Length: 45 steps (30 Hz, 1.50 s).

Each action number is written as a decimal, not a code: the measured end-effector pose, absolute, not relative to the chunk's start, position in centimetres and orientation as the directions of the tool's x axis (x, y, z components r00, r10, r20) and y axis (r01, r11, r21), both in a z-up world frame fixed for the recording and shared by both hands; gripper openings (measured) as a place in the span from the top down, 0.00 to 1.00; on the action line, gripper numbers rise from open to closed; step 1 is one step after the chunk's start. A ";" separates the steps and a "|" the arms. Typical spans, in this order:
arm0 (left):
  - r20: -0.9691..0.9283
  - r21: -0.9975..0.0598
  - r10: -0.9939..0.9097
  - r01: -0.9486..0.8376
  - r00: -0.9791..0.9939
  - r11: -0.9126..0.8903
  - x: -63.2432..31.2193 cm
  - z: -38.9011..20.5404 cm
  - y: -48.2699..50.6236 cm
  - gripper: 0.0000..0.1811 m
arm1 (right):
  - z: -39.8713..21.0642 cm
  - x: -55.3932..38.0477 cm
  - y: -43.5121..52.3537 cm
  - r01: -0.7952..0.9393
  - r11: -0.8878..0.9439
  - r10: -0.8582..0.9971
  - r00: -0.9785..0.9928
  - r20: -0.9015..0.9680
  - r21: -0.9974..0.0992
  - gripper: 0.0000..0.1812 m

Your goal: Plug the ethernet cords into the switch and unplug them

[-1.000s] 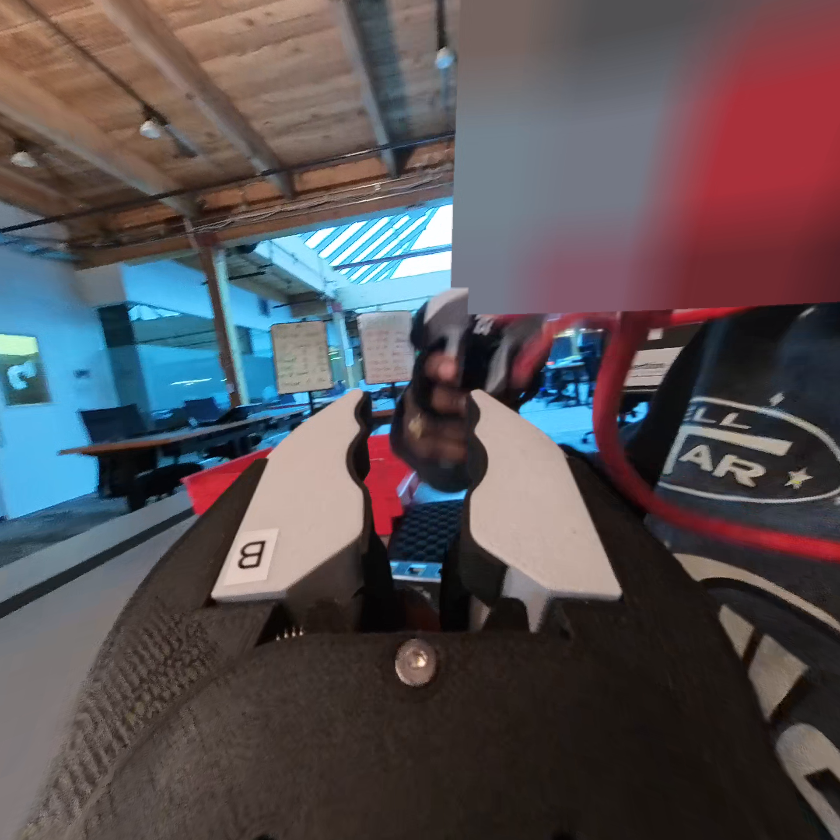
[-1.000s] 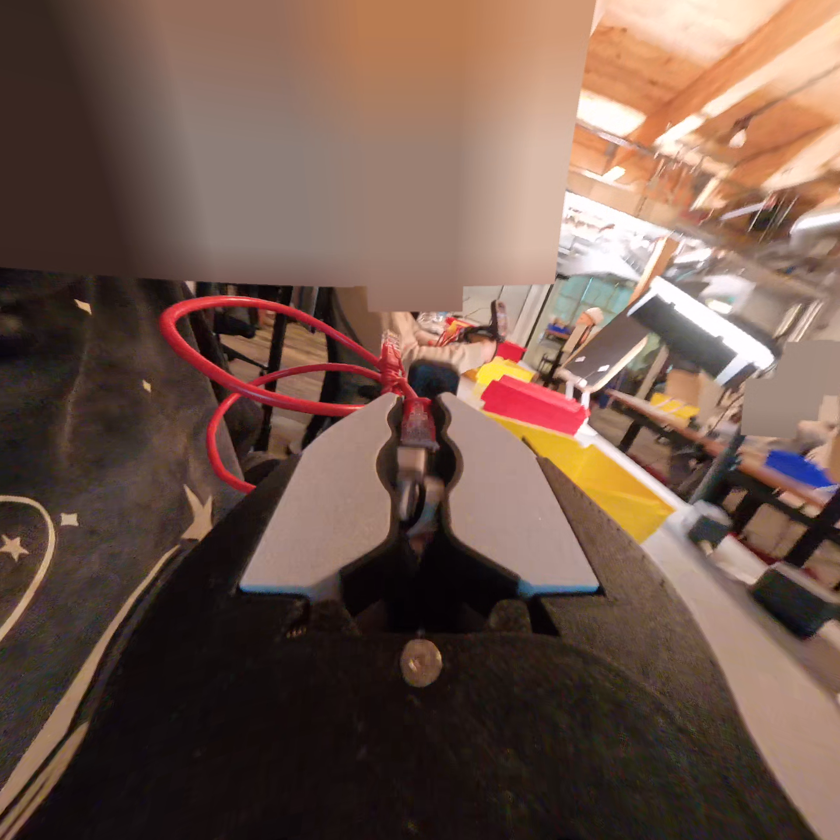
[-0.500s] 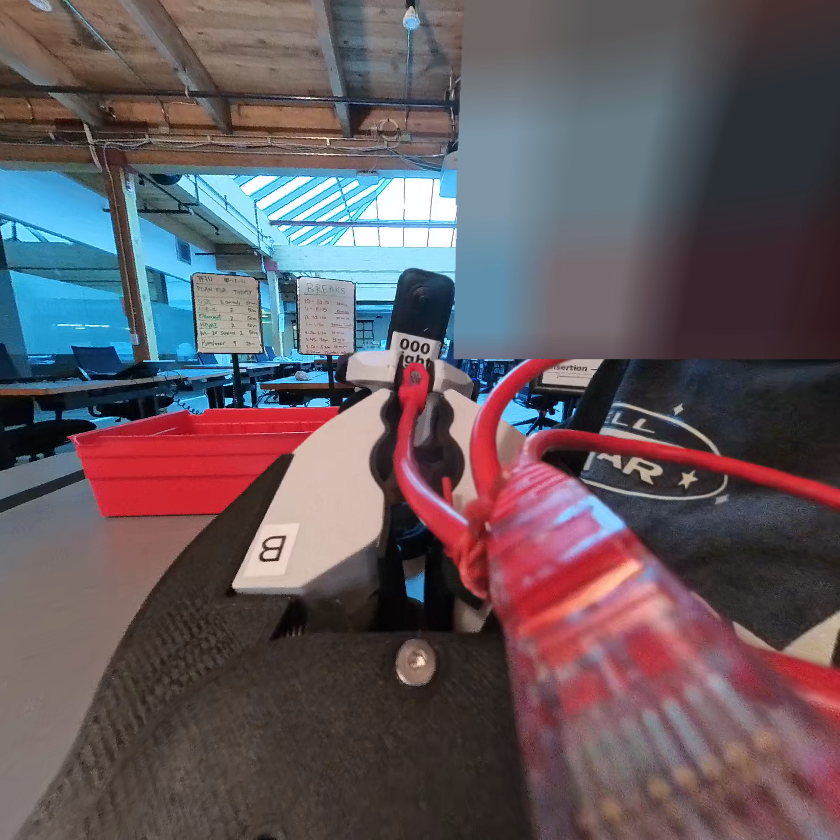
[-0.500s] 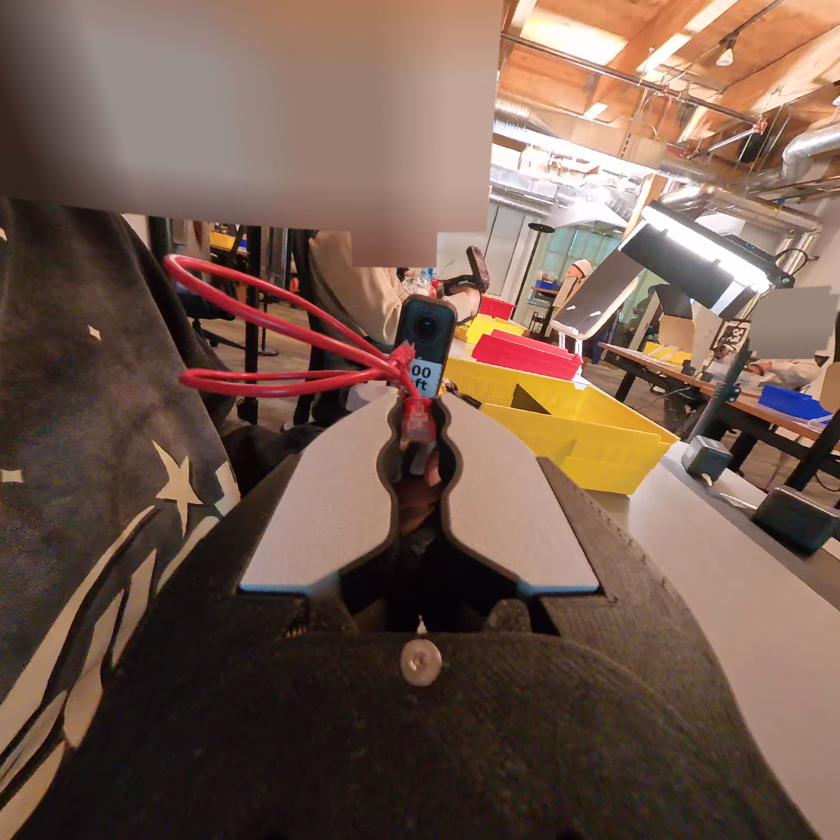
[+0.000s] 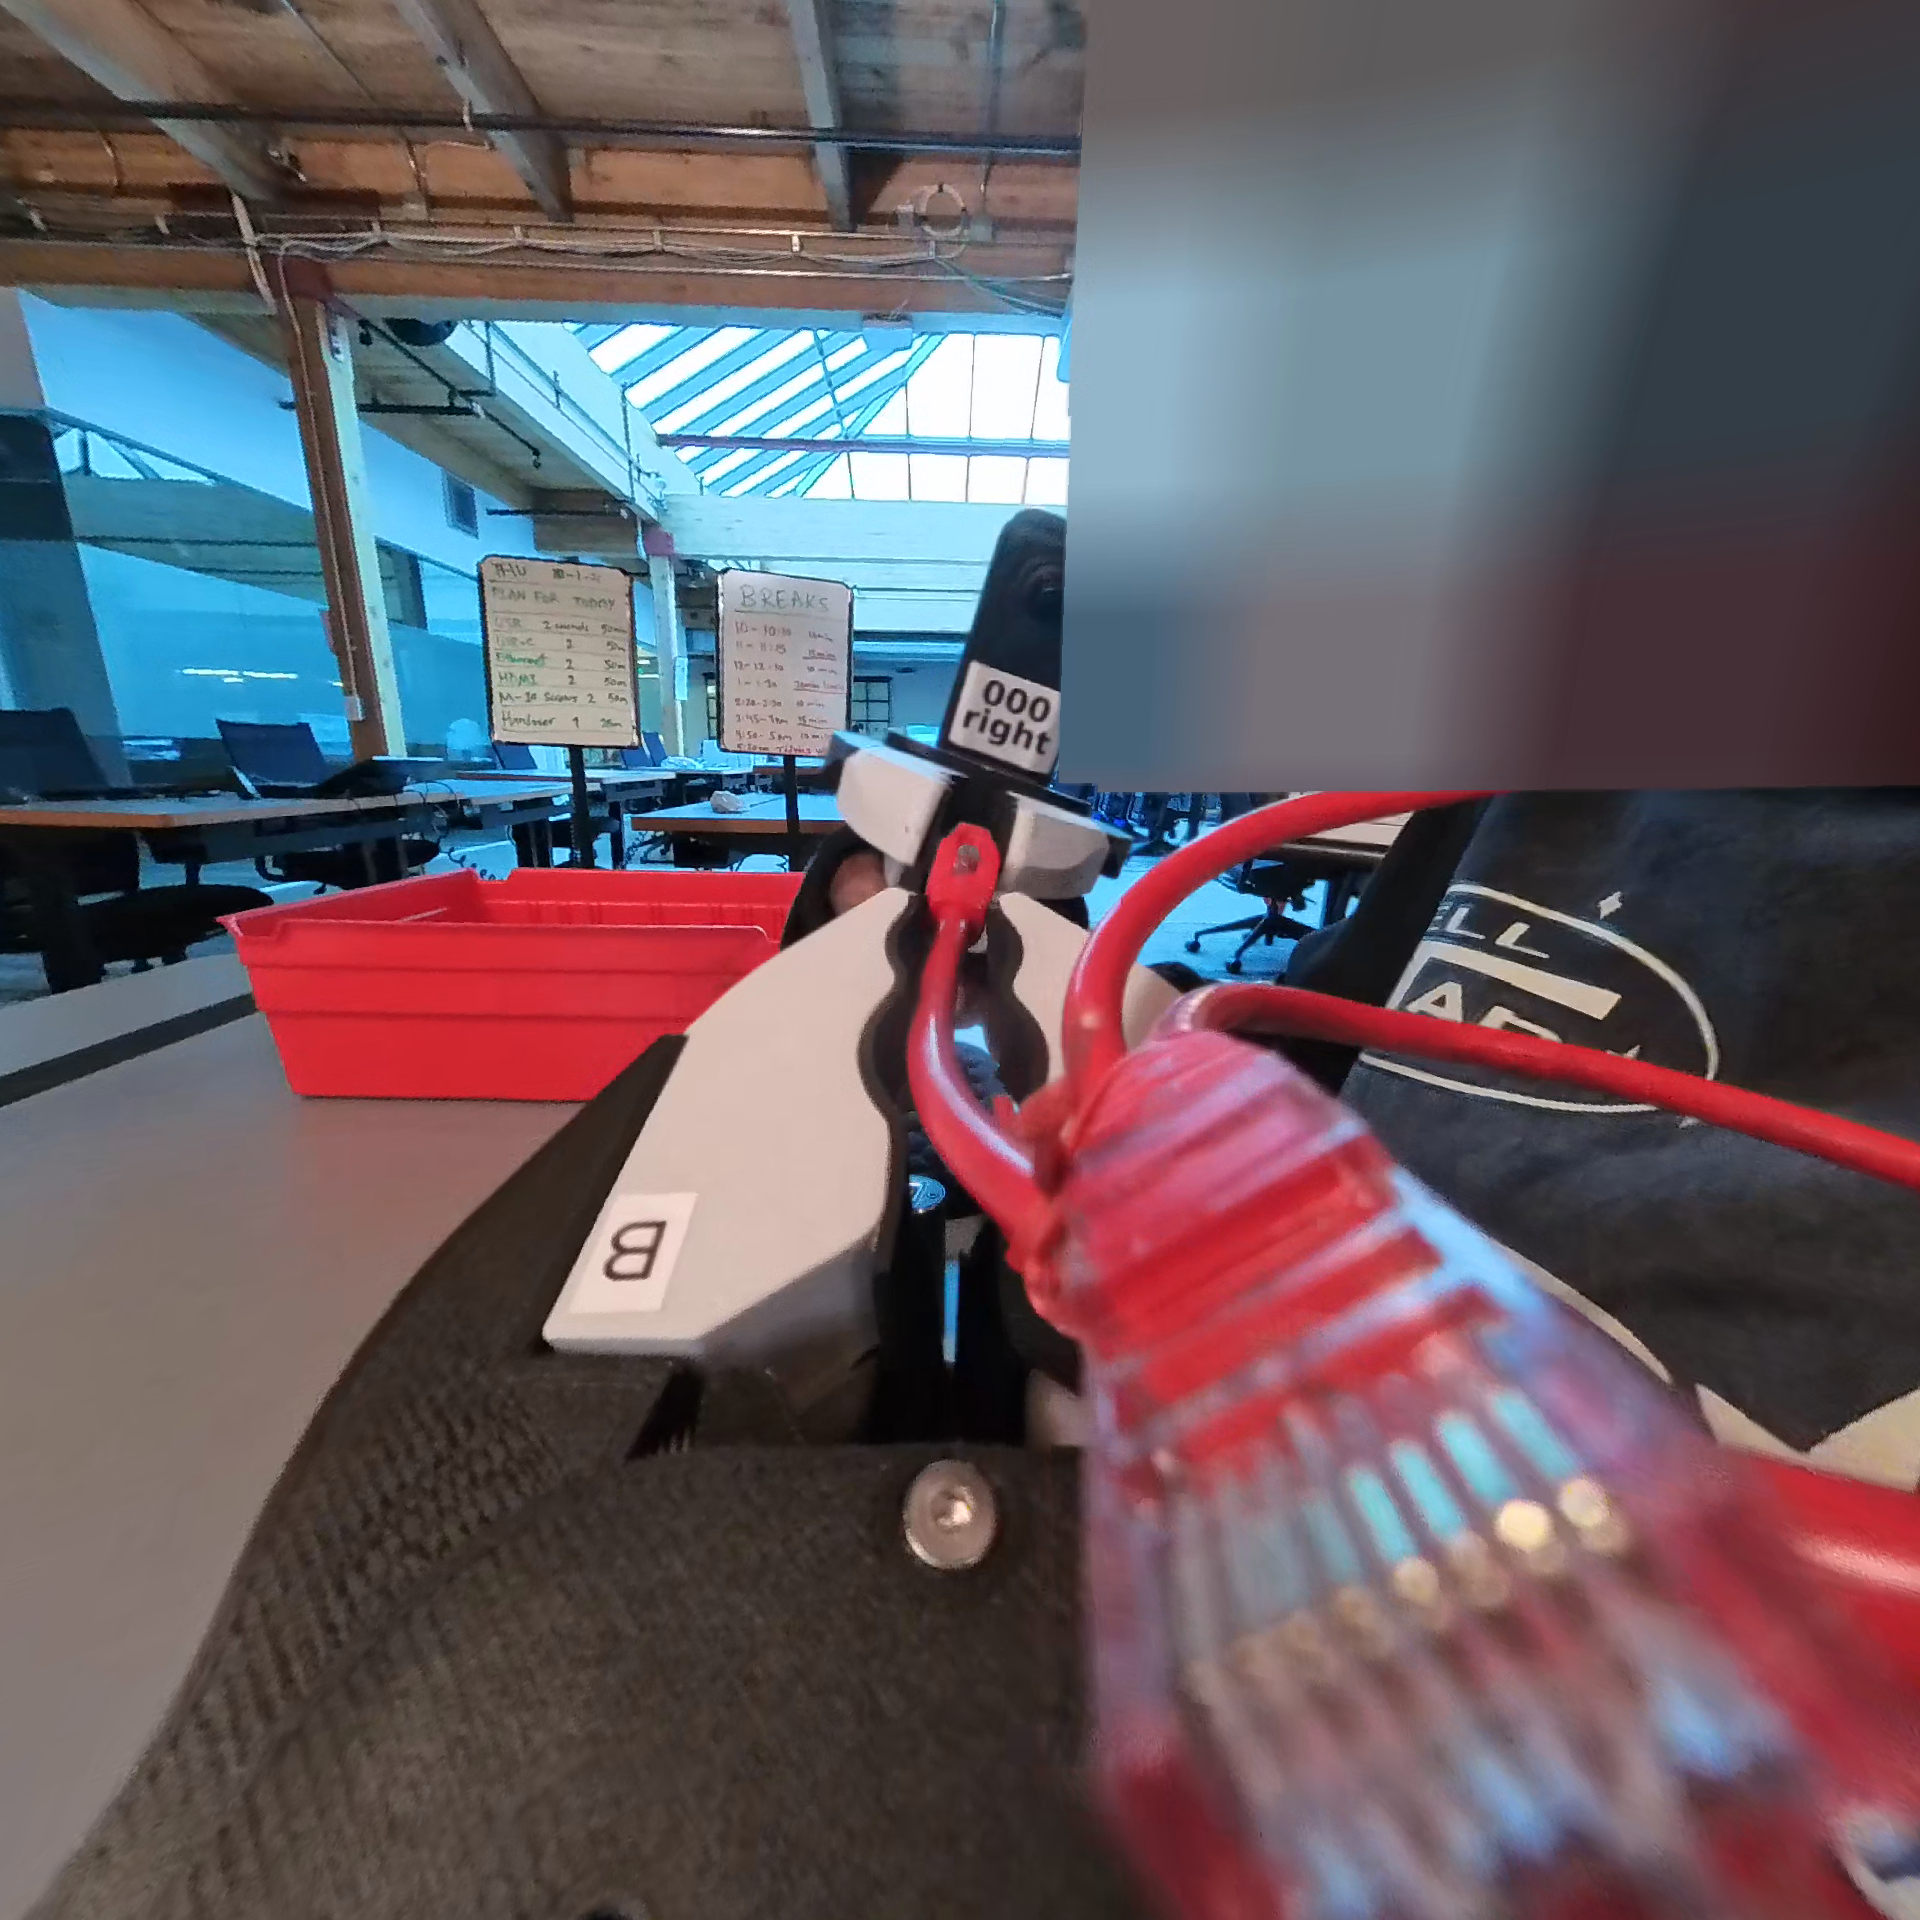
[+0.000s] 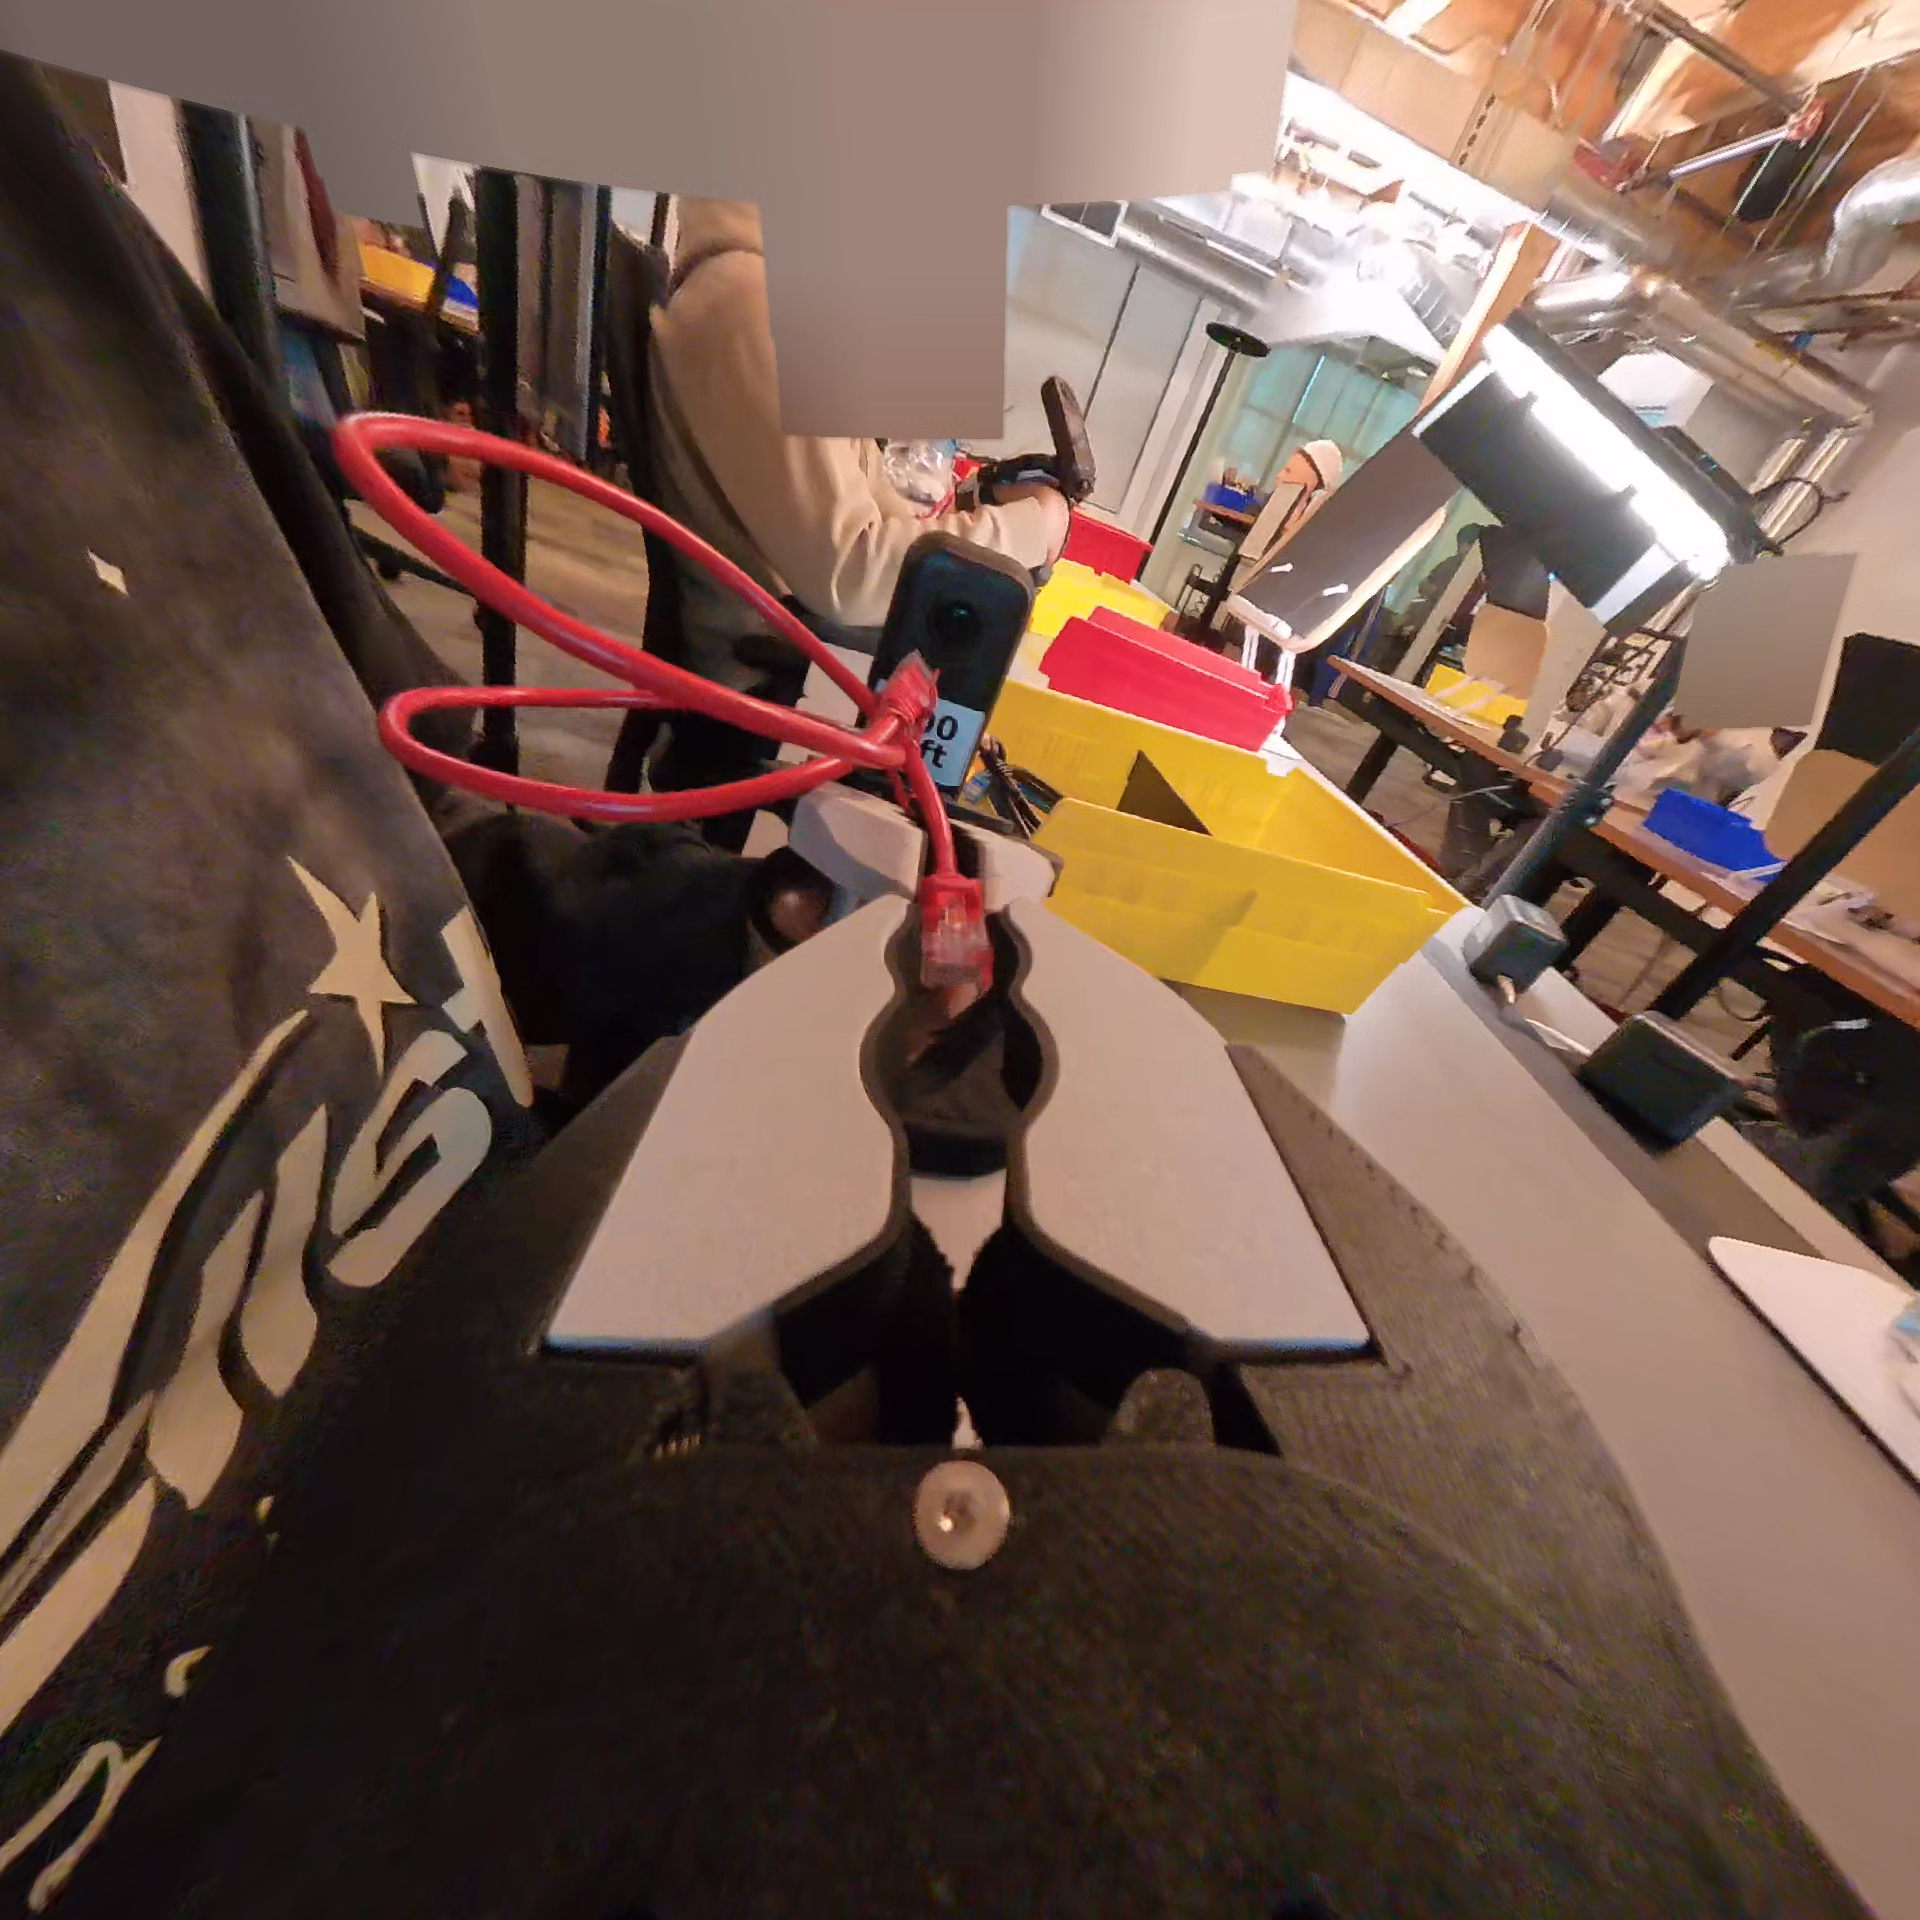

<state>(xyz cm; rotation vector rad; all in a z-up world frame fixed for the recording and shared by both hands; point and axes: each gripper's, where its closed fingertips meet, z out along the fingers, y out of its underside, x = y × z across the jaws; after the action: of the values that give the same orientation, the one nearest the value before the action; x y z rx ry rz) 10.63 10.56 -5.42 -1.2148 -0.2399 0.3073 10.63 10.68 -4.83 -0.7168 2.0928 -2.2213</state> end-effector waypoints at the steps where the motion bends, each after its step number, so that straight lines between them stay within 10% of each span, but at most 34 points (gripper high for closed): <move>1: 0.025 -0.943 0.358 -0.097 0.933 0.320 10.6 -5.4 10.6 0.94 | -4.9 10.6 10.7 -0.290 -0.104 -0.316 -0.897 0.308 -0.951 0.94; 12: 0.029 -0.955 0.384 -0.088 0.923 0.283 10.0 -6.1 10.6 0.94 | -5.6 9.9 10.8 -0.257 -0.053 -0.347 -0.902 0.259 -0.965 0.93; 16: 0.035 -0.981 0.441 -0.054 0.897 0.187 9.2 -7.4 10.1 0.95 | -7.8 7.6 13.6 -0.360 0.169 -0.382 -0.882 0.276 -0.917 0.76; 24: 0.068 -0.982 0.399 -0.010 0.914 0.189 9.3 -8.1 10.1 0.94 | -14.6 4.9 18.2 -0.796 0.478 -0.717 -0.598 0.358 -0.371 0.71; 28: 0.066 -0.981 0.382 -0.011 0.922 0.195 9.6 -8.1 10.3 0.94 | -16.7 3.1 17.2 -0.935 0.351 -0.847 -0.343 0.407 -0.056 0.75; 35: 0.133 -0.972 0.351 0.053 0.927 0.228 9.6 -8.1 9.9 0.94 | -21.1 2.5 16.3 -0.968 0.187 -0.937 -0.125 0.326 0.166 0.78; 40: 0.161 -0.968 0.346 0.079 0.924 0.240 9.4 -8.2 9.7 0.94 | -19.1 2.1 14.5 -0.964 0.238 -0.810 -0.128 0.573 0.121 0.86; 45: 0.217 -0.954 0.366 0.118 0.905 0.275 8.7 -8.2 9.2 0.94 | -12.2 3.4 13.7 -0.913 0.261 -0.348 -0.393 0.851 -0.315 0.86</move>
<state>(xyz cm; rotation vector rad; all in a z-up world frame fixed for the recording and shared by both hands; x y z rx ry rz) 8.67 9.19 -8.16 -1.2930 -0.4391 0.1737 3.37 13.67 -12.16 -1.7755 2.9221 -1.7121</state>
